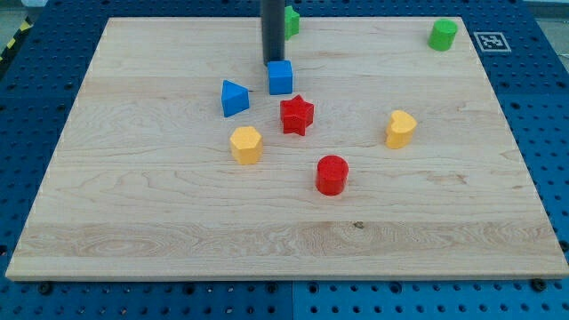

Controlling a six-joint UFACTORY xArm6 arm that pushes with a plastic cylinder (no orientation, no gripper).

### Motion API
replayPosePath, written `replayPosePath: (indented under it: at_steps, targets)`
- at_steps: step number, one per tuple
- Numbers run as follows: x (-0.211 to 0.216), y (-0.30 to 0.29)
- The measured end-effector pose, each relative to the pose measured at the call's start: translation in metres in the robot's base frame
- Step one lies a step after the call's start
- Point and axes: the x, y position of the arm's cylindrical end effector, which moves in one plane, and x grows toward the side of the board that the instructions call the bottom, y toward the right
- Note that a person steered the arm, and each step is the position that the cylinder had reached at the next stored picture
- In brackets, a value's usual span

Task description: Move the green star to the right side of the cube

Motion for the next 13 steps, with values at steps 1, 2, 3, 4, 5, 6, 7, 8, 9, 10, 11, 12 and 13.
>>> replayPosePath:
  at_steps: [1, 2, 3, 4, 5, 6, 7, 8, 9, 10, 11, 12, 13]
  targets:
    - [-0.03, -0.029]
    - [-0.073, -0.026]
    - [-0.101, 0.002]
    - [-0.099, 0.015]
    - [-0.1, 0.024]
    - [-0.101, 0.038]
    - [-0.1, 0.054]
    - [-0.1, 0.067]
    - [-0.1, 0.075]
    - [-0.099, 0.075]
    - [-0.079, 0.072]
    - [-0.048, 0.071]
    - [-0.019, 0.075]
